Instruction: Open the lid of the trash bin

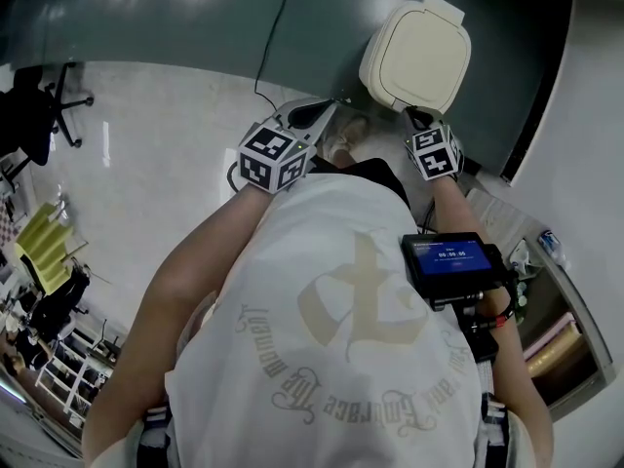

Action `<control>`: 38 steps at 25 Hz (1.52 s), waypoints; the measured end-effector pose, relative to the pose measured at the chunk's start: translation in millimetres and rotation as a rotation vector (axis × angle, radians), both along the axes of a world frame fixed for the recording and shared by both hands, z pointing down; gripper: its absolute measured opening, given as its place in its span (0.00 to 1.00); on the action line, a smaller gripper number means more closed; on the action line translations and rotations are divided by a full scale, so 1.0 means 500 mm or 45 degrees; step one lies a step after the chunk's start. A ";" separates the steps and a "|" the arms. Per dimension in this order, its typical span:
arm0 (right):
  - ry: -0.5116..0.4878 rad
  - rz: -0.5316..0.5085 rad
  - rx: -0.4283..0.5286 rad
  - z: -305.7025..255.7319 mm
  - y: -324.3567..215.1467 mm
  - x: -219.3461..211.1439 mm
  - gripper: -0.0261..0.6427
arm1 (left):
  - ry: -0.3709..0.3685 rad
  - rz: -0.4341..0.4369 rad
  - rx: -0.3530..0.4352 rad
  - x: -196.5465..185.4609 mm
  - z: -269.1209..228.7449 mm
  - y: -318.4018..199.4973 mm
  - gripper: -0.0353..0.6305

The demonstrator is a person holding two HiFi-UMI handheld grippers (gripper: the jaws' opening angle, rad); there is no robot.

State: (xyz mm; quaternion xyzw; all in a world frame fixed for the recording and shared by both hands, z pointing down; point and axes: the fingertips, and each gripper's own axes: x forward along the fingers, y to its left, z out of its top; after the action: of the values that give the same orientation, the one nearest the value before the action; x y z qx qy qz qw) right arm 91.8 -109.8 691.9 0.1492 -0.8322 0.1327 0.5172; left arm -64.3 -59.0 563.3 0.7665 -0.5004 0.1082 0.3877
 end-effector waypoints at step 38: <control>0.362 -0.255 0.259 0.047 0.007 -0.015 0.05 | 0.022 0.040 -0.016 -0.006 0.027 0.023 0.07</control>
State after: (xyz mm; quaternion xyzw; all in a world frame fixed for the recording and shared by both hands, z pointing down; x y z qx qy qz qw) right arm 84.1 -106.4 715.5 0.1345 -0.7705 -0.0266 0.6225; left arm -67.3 -47.7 576.8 0.7728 -0.4843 0.1107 0.3949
